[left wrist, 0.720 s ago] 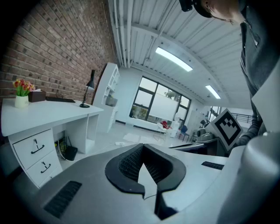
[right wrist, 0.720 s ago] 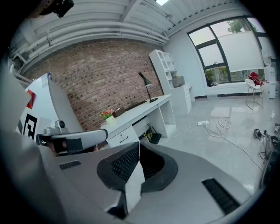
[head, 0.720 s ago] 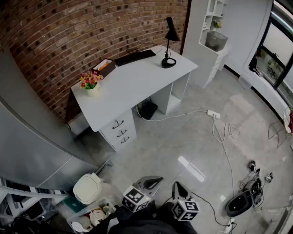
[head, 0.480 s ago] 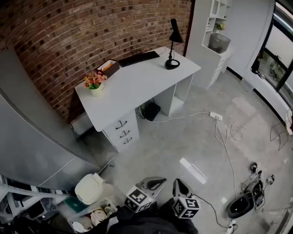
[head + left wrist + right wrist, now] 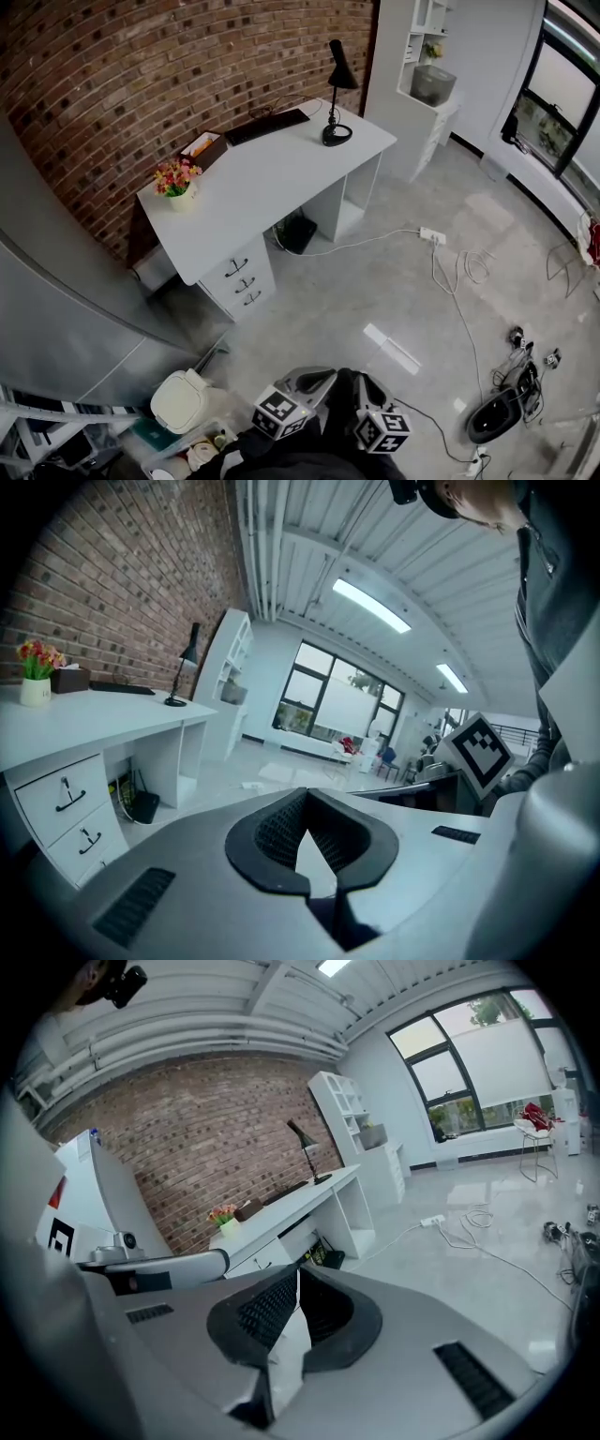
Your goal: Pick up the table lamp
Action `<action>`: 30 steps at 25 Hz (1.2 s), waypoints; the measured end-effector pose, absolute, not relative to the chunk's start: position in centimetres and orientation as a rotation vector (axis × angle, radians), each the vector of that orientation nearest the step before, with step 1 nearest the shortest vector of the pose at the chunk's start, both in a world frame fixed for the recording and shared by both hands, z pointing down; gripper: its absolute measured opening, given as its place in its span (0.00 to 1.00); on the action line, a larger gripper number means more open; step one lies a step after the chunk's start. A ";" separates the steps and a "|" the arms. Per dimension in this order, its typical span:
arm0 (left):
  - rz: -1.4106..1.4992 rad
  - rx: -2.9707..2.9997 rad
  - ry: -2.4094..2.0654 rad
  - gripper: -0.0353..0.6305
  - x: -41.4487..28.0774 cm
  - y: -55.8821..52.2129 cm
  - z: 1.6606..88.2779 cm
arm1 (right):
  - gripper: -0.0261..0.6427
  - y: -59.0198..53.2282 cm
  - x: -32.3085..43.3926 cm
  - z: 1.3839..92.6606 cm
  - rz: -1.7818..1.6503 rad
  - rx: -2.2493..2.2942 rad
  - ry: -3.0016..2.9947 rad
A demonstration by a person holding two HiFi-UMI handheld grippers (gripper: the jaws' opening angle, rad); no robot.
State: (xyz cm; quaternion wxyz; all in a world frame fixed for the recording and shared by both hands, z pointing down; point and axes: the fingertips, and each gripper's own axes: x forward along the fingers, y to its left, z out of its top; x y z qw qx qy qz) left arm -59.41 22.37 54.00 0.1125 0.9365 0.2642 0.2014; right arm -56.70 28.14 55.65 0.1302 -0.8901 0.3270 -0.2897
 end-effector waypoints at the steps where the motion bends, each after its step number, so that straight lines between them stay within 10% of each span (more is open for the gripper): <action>1: 0.601 2.748 0.784 0.06 -59.0 22.5 54.2 | 0.06 28.0 -56.1 55.9 -0.841 -2.588 0.955; 30: 0.524 2.822 0.676 0.06 -23.7 20.3 52.2 | 0.06 24.9 -19.5 55.8 -0.862 -2.502 1.126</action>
